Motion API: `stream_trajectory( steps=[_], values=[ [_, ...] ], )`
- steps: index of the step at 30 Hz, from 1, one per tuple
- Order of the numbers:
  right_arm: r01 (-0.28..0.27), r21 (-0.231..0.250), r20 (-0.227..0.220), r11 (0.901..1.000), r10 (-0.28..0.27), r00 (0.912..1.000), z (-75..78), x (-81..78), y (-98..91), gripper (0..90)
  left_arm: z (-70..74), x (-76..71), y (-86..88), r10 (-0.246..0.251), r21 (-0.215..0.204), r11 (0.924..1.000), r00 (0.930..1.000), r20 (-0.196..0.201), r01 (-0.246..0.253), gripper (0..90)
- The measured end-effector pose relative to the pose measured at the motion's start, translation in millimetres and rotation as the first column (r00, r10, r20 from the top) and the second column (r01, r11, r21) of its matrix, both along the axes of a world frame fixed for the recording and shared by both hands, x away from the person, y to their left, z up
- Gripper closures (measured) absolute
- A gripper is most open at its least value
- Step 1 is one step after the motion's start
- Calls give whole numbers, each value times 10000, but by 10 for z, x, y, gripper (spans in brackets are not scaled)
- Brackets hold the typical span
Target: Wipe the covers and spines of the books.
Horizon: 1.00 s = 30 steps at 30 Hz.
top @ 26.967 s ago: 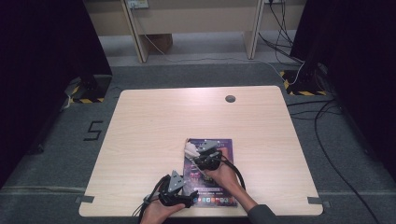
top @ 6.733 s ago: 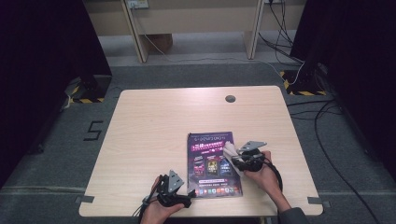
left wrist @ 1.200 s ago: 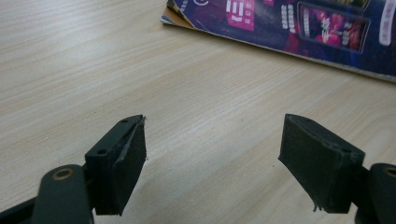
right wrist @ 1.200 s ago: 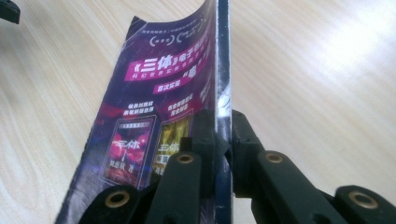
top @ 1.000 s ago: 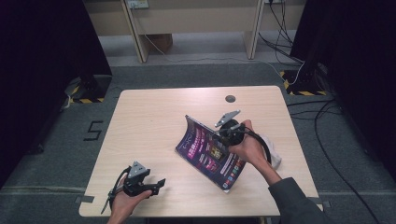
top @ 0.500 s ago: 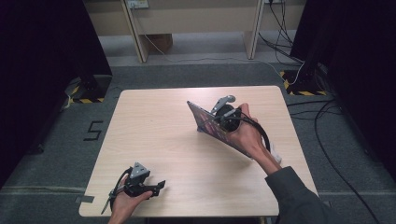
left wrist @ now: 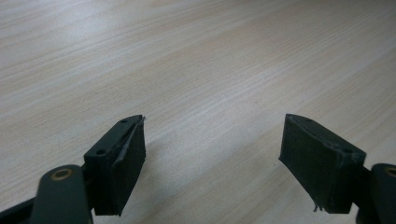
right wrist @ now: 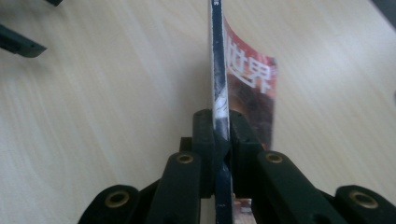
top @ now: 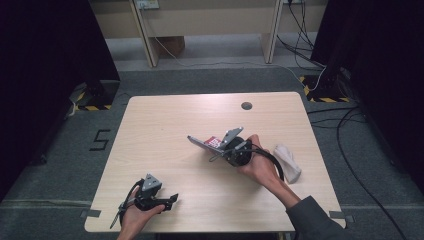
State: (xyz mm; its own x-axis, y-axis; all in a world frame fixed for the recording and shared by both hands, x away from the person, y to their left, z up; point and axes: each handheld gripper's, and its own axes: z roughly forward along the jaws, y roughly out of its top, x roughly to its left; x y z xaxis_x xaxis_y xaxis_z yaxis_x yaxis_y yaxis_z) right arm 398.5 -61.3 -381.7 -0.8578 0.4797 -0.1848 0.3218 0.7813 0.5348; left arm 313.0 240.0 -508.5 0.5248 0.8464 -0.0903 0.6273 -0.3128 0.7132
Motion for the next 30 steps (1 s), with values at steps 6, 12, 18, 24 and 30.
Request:
stream_trajectory(
  steps=[6, 12, 18, 24, 30],
  values=[
    [-295, 108, -495, 9995, 300, 9983, -225, -59, 124, 834, 3, -3, -10, -33, 90, 10000, 10000, 21, 33, 220],
    [-286, 330, -897, 9990, 315, 9955, -448, -137, 176, 816, 1, 0, -21, 13, 31, 10000, 10000, 53, -13, 209],
    [-327, 572, -1252, 9978, 396, 9913, -605, -200, 199, 780, -3, 7, -49, -3, -73, 10000, 9999, 113, 4, 196],
    [-271, 657, -1587, 9975, 372, 9866, -701, -246, 235, 738, 2, -5, -89, -156, -22, 9999, 9997, 188, 156, 196],
    [-244, 835, -1806, 9962, 392, 9828, -809, -294, 253, 688, -9, -9, -117, -263, 43, 9996, 9995, 193, 262, 196]
  ],
)
